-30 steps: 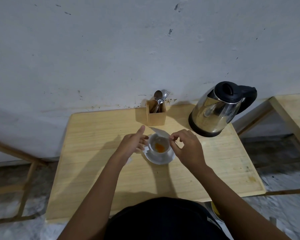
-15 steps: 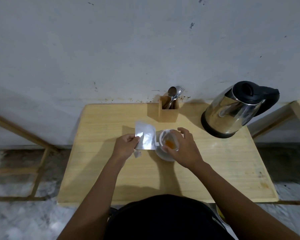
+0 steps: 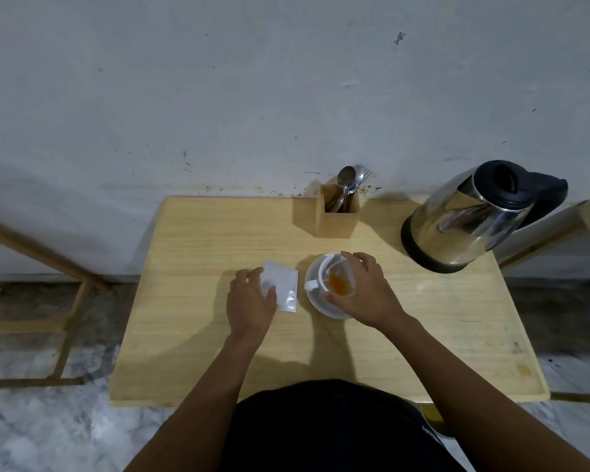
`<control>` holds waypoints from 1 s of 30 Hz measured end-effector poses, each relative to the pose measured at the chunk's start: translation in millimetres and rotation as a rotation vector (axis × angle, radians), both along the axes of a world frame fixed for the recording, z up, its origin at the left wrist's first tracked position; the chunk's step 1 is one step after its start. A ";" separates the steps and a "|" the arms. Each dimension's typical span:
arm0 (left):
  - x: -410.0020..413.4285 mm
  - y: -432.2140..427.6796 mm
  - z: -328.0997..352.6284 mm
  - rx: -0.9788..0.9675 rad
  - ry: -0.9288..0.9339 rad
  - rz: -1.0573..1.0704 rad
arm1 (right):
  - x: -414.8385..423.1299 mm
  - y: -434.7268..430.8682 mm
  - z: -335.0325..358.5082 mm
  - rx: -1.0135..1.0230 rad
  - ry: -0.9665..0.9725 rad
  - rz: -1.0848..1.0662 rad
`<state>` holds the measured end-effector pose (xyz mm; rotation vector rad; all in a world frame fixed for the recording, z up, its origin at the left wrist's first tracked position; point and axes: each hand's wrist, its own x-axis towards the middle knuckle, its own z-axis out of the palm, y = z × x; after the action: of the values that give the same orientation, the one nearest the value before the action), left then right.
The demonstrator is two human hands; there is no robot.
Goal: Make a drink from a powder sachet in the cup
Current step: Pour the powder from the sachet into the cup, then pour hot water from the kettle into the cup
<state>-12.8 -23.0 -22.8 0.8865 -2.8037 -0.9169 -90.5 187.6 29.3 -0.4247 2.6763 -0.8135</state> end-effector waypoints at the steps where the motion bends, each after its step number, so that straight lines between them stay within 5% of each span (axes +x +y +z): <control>1: 0.8 -0.4 -4.1 -0.099 -0.038 -0.108 | -0.8 0.4 -0.3 0.003 -0.009 0.006; 6: 8.9 -4.7 -20.7 -0.311 -0.125 -0.466 | -2.5 1.0 -3.0 0.019 -0.001 0.007; 14: 8.1 0.5 -22.4 -0.296 -0.172 -0.402 | 2.6 -1.4 -4.2 0.017 0.043 -0.033; 19: 1.6 9.4 -8.8 -0.124 -0.042 -0.317 | 0.7 3.2 1.7 0.014 0.028 -0.021; 24: -14.7 33.0 23.5 0.408 0.001 -0.286 | -4.9 25.2 15.4 -0.097 0.084 -0.120; 30: -28.9 59.9 30.3 0.470 -0.018 -0.169 | -11.8 73.2 42.7 -0.251 0.169 -0.249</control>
<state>-41.7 36.9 7.5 0.6987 -2.7527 -1.6450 -102.3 260.8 72.0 -0.2263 2.8300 -1.2462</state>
